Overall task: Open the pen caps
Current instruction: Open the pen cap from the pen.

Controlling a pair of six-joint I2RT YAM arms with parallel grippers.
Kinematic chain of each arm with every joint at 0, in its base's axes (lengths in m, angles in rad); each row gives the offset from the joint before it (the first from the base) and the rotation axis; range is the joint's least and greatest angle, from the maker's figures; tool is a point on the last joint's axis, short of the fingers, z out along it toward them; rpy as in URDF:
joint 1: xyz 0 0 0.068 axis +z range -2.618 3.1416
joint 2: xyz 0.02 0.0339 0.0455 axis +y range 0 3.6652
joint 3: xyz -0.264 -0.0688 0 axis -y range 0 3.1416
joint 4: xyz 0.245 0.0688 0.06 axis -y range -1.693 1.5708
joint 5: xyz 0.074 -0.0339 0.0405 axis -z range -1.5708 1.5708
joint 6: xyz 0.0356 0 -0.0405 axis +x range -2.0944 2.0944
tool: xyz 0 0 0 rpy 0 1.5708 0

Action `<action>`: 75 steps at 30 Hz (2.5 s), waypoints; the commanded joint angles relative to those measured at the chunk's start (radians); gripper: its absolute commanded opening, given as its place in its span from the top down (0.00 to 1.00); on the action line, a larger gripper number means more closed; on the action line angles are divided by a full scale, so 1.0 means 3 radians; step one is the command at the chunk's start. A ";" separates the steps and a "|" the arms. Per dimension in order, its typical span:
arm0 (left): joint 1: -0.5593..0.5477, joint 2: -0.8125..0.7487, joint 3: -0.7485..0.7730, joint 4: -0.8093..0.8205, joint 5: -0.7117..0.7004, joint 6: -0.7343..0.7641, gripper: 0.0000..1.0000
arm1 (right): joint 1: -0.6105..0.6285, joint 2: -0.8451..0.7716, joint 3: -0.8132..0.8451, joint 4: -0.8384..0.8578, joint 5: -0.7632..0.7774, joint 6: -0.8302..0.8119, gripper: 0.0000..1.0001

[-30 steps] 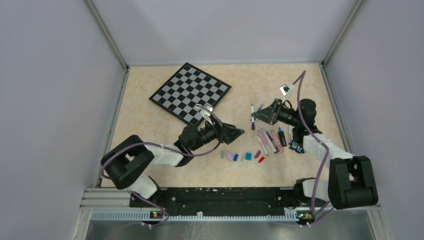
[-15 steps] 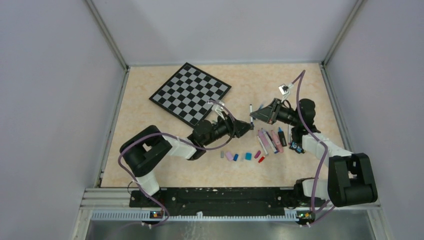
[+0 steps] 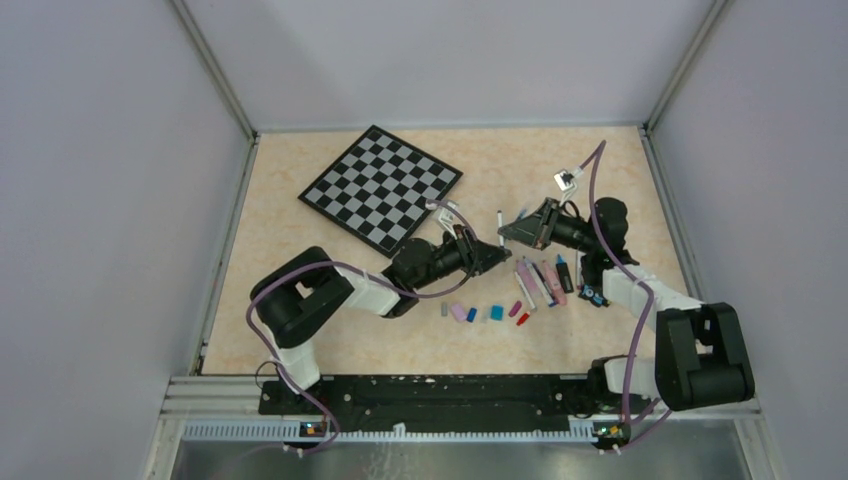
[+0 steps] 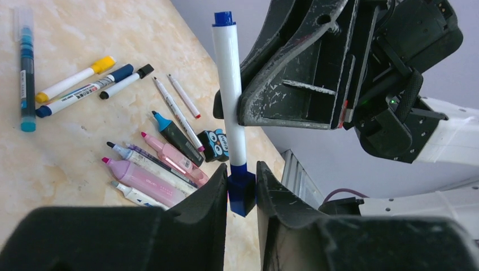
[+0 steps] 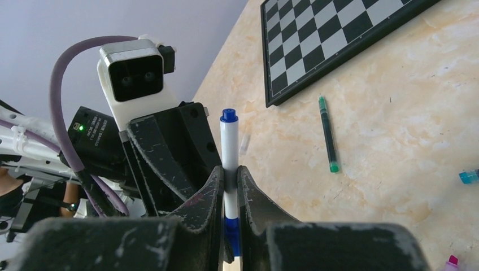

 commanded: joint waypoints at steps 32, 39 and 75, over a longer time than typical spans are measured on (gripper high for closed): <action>-0.0074 -0.1070 -0.0349 -0.1318 0.0617 0.1390 1.00 | 0.0313 0.0038 0.0406 -0.1236 -0.1613 -0.2015 0.35; -0.0114 -0.1033 -0.0349 -0.1285 0.0614 0.1390 1.00 | 0.0333 0.0103 0.0397 -0.1120 -0.1438 -0.1750 0.46; -0.0496 -0.1366 -0.0584 -0.2534 0.1355 0.1297 1.00 | -0.0191 -0.0144 0.0502 -0.0580 -0.1307 -0.1137 1.00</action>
